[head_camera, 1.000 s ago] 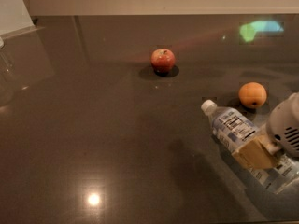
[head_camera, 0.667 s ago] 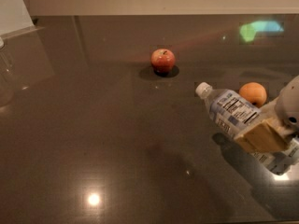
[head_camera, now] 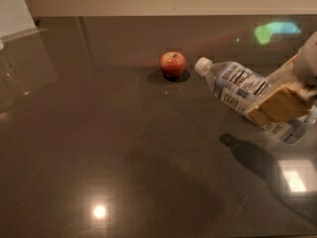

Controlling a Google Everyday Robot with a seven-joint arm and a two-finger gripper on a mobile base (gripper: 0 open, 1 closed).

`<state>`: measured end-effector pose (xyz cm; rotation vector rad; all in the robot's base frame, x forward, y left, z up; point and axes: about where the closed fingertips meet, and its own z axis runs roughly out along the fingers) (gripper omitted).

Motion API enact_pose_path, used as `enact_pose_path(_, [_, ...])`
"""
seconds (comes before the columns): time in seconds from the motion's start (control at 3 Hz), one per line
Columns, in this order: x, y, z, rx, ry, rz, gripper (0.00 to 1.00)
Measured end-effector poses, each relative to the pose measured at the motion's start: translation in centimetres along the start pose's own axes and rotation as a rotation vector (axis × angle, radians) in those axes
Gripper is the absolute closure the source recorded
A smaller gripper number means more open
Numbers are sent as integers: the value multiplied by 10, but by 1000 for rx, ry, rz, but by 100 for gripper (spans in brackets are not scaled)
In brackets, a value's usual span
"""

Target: Pick blue plastic bottle

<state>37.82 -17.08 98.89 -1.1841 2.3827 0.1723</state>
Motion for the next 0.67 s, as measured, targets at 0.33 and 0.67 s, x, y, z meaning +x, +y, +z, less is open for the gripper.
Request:
enact_pose_path(0.33, [-19, -12, -7, -14, -15, -58, 100])
enact_pose_path(0.67, [-19, -12, -7, -14, -15, -58, 100])
